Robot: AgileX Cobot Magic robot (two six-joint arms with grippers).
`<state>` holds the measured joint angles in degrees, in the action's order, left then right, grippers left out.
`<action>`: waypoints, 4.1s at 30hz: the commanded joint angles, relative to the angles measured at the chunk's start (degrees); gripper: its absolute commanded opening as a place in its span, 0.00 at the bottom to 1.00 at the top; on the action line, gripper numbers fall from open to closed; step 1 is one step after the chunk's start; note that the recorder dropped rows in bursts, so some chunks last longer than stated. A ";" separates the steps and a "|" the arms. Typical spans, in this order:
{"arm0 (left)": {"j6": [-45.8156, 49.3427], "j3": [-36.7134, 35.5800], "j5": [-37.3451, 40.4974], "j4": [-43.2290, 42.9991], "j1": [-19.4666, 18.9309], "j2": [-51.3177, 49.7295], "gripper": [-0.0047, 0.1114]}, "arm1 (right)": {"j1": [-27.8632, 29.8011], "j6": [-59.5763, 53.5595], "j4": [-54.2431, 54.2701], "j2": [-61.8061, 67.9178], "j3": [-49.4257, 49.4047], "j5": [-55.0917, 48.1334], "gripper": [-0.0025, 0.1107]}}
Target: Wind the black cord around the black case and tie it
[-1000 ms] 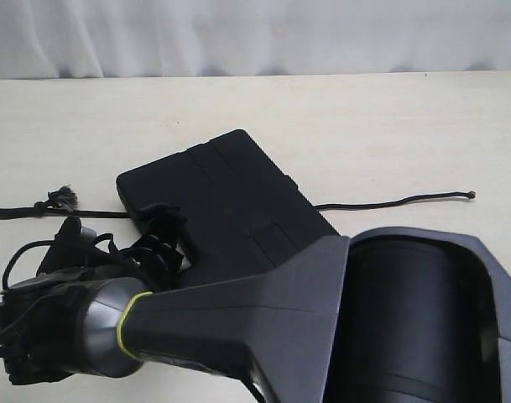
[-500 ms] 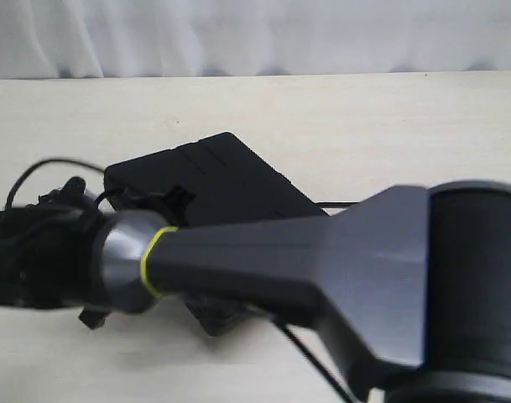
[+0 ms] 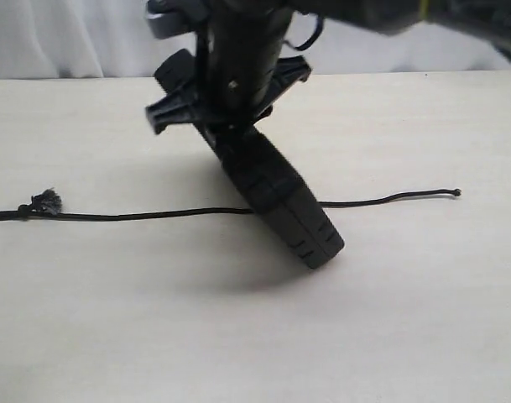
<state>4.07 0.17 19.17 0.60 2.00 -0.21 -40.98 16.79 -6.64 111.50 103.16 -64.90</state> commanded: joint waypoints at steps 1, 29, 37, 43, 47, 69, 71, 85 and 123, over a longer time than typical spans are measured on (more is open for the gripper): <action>-0.20 -0.17 -0.56 -0.11 0.07 0.21 0.04 | 9.36 -7.68 10.39 -3.24 0.73 1.45 0.06; -0.20 -0.17 -0.56 -0.11 0.07 0.21 0.04 | 20.19 -10.72 10.05 -4.04 0.65 -0.77 0.06; -0.20 -0.17 -0.56 -0.11 0.07 0.21 0.04 | 20.19 2.97 9.14 -7.65 -0.75 -1.02 0.06; -0.20 -0.17 -0.56 -0.11 0.07 0.21 0.04 | 20.19 2.82 13.33 -9.51 -7.66 0.17 0.06; -0.20 -0.17 -0.56 -0.11 0.07 0.21 0.04 | 19.59 2.21 15.50 -10.62 -7.87 0.17 0.06; -0.20 -0.17 -0.56 -0.11 0.07 0.21 0.04 | 16.17 6.24 2.93 -10.39 -7.87 2.40 0.30; -0.20 -0.17 -0.56 -0.11 0.07 0.21 0.04 | 16.17 6.24 2.80 -10.39 -7.87 2.99 0.30; -0.20 -0.17 -0.56 -0.11 0.07 0.21 0.04 | 16.17 6.02 2.55 -7.56 -7.87 2.25 0.30; -0.20 -0.17 -0.56 -0.11 0.07 0.21 0.04 | 16.17 6.02 2.74 -8.34 -7.87 2.71 0.30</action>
<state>4.07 0.17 19.17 0.60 2.00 -0.21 -24.77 23.07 -3.46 103.95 95.13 -62.14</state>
